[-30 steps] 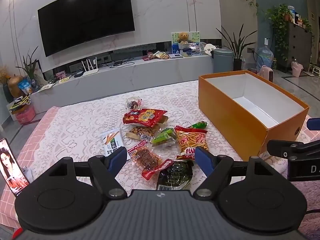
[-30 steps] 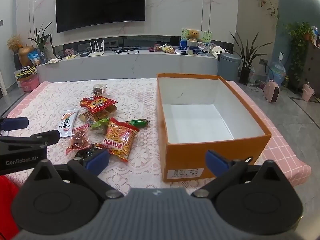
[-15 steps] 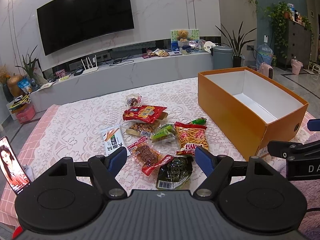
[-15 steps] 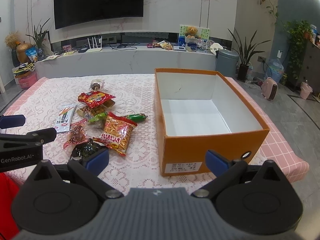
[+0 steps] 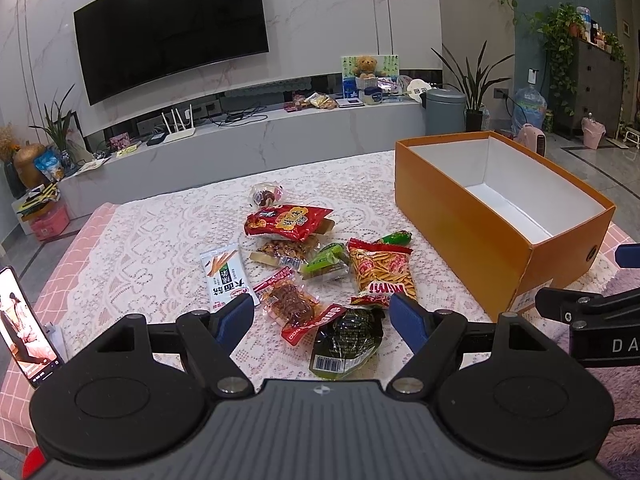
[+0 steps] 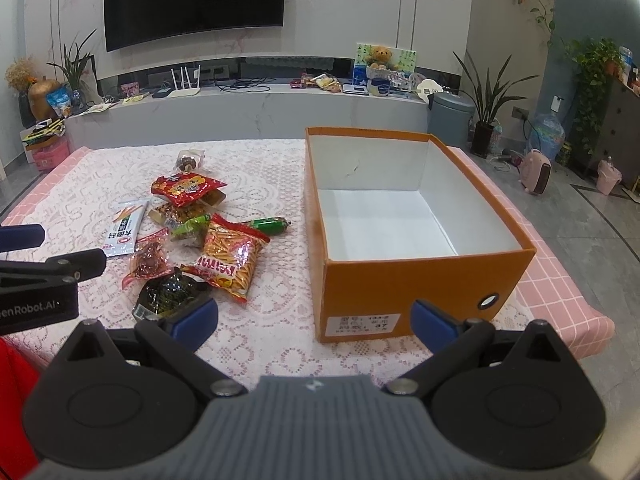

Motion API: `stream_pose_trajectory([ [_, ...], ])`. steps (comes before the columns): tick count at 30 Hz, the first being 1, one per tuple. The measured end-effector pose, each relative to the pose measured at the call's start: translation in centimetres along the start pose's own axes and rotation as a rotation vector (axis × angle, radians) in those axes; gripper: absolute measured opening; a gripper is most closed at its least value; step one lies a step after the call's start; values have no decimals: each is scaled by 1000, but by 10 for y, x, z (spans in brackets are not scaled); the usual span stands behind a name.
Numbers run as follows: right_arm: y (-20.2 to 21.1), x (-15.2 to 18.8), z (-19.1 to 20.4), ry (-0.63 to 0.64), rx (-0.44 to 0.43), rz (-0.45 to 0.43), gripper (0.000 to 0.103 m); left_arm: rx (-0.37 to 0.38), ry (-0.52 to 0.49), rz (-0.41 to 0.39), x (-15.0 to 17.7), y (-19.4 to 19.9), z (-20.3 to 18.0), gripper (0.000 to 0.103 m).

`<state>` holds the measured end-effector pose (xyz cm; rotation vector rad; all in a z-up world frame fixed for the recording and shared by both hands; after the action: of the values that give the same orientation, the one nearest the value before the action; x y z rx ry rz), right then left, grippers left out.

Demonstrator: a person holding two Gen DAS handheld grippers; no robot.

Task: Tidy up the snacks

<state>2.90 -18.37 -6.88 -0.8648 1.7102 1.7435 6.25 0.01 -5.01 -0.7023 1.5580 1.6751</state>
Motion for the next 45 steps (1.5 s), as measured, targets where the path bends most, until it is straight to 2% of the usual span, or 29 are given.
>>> stream_pose_trajectory([
  [45, -6, 4, 0, -2, 7, 27, 100, -1, 5, 10, 3, -2, 1, 90],
])
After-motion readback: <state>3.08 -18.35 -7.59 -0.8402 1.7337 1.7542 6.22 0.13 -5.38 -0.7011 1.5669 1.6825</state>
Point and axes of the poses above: each gripper's, at about its wrist camera, not at the fingertips, and y roughly against the way its jaws point, z to its left, x to its underside, the point moved 9 cm from there along -y, roughly the way its jaws point
